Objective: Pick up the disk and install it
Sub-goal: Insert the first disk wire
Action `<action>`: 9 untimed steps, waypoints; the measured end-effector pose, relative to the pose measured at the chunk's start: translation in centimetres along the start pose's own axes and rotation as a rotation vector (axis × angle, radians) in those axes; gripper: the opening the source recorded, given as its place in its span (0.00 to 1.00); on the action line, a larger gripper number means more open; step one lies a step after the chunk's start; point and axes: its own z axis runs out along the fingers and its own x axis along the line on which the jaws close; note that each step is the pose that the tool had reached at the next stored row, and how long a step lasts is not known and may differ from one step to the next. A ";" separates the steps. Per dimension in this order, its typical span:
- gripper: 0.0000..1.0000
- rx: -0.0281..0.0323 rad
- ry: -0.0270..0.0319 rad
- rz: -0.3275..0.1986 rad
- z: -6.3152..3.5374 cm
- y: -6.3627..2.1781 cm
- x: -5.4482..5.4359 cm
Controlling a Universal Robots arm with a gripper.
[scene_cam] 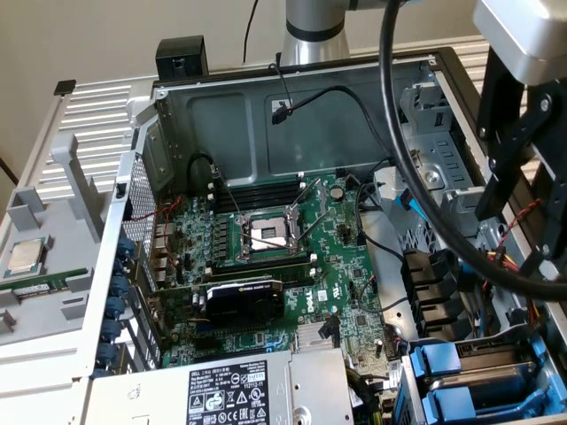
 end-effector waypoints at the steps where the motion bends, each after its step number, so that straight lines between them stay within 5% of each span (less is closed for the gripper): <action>1: 0.55 -0.0009 -0.0077 0.000 0.01 -0.07 0.1; 5: 0.55 -0.0042 -0.0296 -0.001 0.05 -0.33 0.5; 9: 0.55 -0.0072 -0.0411 -0.001 0.00 -0.59 1.2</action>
